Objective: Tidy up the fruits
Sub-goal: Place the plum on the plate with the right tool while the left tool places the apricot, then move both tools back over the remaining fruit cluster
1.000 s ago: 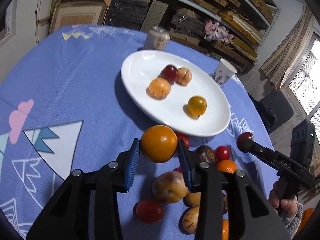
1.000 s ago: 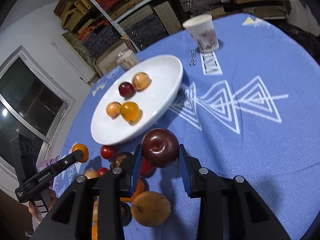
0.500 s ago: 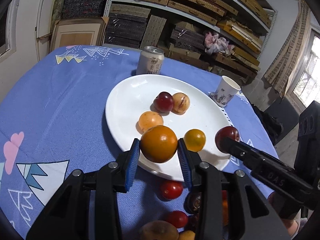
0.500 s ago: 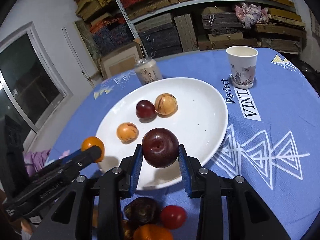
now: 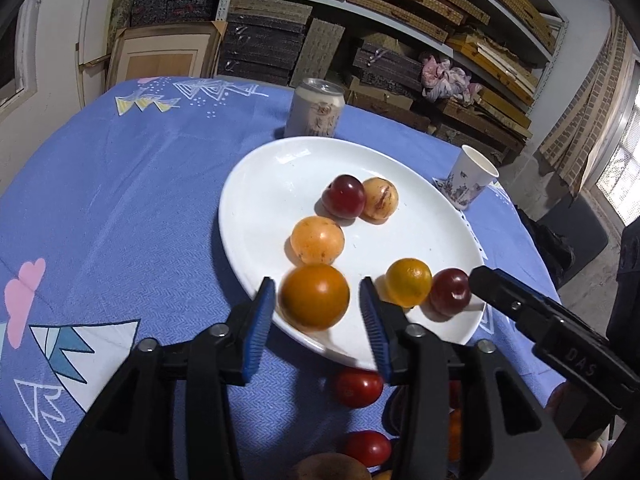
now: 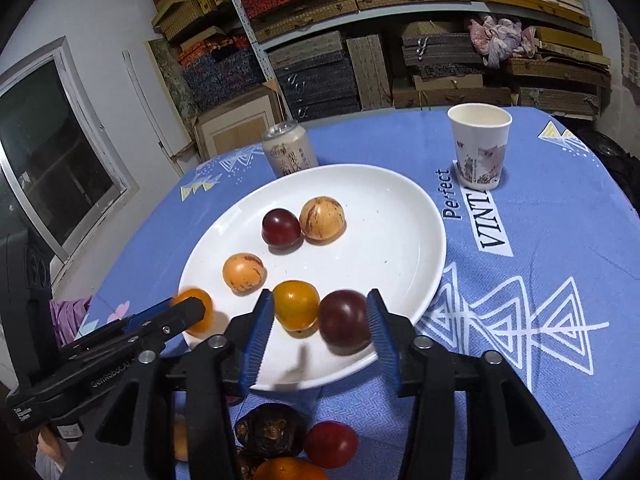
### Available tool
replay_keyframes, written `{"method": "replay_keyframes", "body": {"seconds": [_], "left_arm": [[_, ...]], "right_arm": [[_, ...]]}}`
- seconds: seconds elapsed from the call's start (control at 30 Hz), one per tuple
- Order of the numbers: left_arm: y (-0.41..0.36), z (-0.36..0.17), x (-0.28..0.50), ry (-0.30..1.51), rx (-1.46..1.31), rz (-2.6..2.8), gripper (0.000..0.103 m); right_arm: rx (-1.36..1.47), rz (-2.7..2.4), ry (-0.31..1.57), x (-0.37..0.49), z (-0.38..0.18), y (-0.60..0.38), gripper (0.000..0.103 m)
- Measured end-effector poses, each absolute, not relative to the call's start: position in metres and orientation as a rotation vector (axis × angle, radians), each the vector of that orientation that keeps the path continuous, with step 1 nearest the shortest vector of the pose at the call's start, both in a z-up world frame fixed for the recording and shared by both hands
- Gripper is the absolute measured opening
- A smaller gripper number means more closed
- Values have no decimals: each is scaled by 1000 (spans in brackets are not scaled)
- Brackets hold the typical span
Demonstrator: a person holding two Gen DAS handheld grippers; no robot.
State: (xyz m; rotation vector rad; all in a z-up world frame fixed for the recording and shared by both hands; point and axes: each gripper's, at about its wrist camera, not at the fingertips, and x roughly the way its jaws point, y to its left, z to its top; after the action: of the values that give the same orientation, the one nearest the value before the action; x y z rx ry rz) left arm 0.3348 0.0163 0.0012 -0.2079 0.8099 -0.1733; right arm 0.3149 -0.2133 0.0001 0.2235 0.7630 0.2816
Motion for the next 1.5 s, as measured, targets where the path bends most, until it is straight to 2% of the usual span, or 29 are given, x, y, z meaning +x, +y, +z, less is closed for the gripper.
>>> {"method": "replay_keyframes", "body": {"seconds": [0.07, 0.5, 0.57, 0.83, 1.0, 1.2, 1.5], "left_arm": [[18, 5, 331, 784, -207, -157, 66], [53, 28, 294, 773, -299, -176, 82], [57, 28, 281, 772, -296, -165, 88], [56, 4, 226, 841, -154, -139, 88], [62, -13, 197, 880, -95, -159, 88], [72, -22, 200, 915, -145, -141, 88], [38, -23, 195, 874, 81, -125, 88]], "right_arm": [[220, 284, 761, 314, 2, -213, 50], [267, 322, 755, 274, 12, -229, 59], [269, 322, 736, 257, 15, -233, 69], [276, 322, 730, 205, 4, -248, 82], [340, 310, 763, 195, -5, -263, 84], [379, 276, 779, 197, -10, -272, 90], [392, 252, 818, 202, -16, -274, 95]]}}
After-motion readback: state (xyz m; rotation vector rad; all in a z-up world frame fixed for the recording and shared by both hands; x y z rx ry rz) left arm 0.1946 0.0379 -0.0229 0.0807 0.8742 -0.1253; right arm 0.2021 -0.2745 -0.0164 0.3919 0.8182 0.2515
